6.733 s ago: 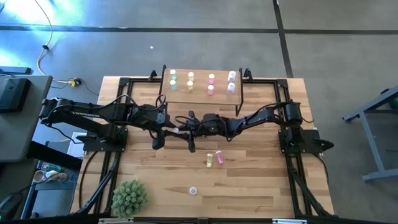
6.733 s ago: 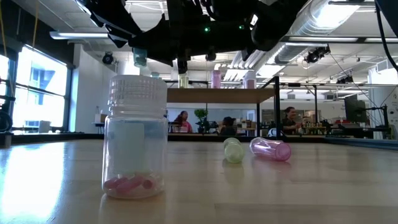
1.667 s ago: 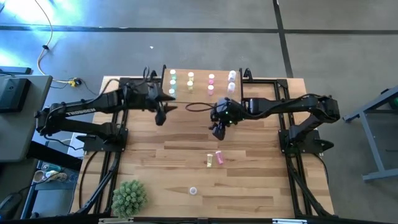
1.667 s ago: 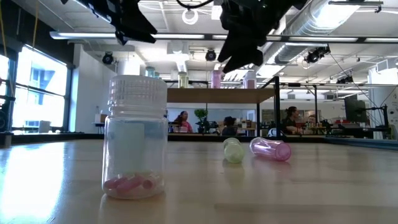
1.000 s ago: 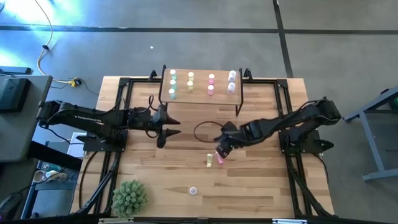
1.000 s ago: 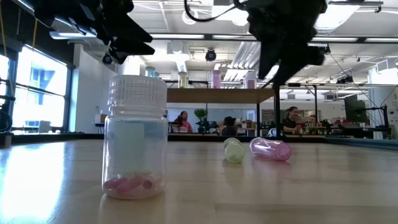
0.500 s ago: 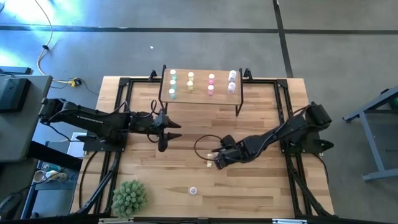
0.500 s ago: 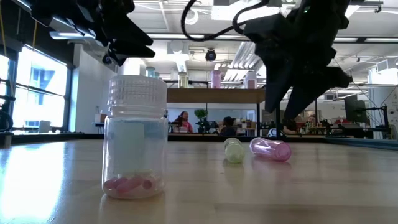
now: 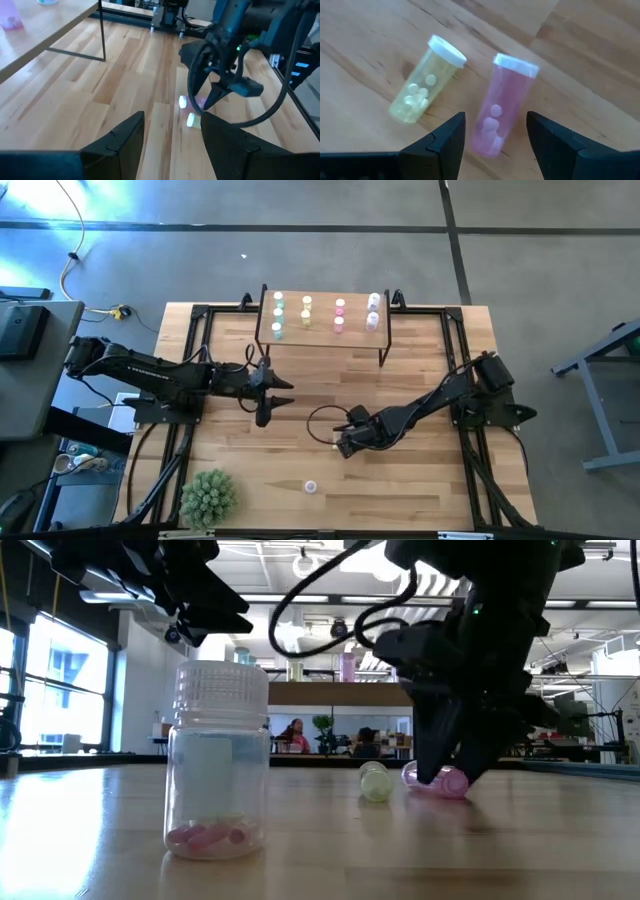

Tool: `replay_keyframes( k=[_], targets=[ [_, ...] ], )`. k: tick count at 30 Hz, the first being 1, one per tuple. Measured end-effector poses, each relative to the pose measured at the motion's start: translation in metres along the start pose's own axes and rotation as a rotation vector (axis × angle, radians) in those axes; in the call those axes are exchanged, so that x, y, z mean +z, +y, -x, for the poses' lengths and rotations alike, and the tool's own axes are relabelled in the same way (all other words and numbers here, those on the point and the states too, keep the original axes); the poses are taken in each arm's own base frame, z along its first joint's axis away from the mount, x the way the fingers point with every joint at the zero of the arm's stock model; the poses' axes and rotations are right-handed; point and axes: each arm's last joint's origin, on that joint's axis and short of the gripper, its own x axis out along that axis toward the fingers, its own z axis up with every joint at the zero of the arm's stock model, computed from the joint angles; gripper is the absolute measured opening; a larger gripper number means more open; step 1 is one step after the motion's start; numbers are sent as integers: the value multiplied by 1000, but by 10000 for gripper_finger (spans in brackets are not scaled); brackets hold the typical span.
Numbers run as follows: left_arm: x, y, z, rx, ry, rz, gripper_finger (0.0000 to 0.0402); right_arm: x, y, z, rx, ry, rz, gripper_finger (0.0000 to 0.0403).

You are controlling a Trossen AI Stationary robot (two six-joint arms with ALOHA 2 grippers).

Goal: Pick and place medicine bottles onto shelf by color
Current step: Put the pink pill bottle on the shelf aligned with the other pink pill bottles

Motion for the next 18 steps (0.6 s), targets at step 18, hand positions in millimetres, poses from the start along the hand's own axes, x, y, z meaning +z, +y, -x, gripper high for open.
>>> replay_keyframes(
  k=[18],
  targets=[
    [0,0,0,0,0,0,186,-5,0,-1,-33,-14,52,81]
  ],
)
